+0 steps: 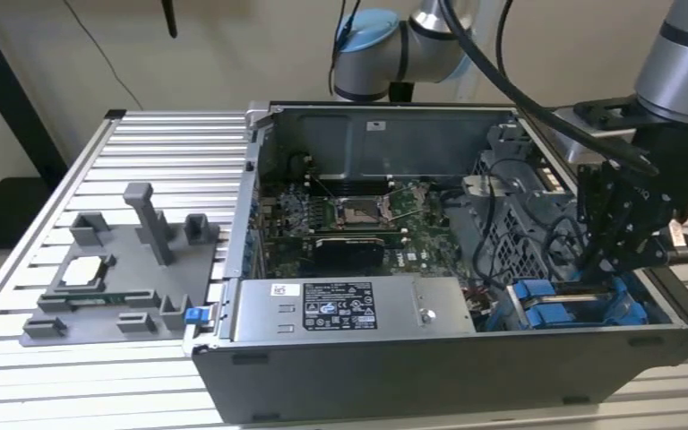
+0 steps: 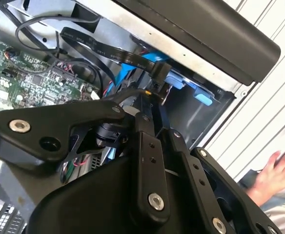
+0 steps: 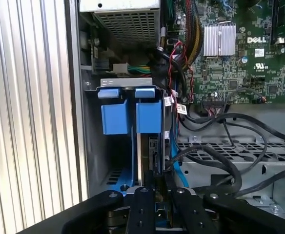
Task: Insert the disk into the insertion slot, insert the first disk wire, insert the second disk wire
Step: 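Insert the first disk wire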
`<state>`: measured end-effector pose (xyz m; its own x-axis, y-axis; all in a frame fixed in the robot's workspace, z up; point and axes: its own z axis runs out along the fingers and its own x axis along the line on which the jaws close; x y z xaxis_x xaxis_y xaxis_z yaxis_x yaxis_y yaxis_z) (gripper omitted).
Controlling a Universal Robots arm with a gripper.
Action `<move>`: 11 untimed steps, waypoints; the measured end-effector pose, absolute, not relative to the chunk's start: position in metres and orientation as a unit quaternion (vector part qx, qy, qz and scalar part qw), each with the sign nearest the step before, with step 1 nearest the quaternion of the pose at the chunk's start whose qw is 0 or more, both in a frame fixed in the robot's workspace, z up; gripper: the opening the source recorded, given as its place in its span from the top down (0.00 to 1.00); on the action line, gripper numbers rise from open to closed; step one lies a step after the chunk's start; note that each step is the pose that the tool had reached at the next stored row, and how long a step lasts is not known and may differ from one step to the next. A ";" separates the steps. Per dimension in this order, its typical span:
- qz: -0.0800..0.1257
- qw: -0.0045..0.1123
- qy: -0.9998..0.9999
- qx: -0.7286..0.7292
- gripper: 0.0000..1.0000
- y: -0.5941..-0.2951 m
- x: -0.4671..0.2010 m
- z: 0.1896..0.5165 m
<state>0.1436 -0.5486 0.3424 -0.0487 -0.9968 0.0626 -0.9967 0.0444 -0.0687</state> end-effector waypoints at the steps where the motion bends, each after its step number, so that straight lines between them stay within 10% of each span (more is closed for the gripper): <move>1: -0.047 0.002 0.723 -0.690 1.00 -0.549 0.144 0.342; 11: -0.048 0.003 0.723 -0.689 1.00 -0.548 0.142 0.340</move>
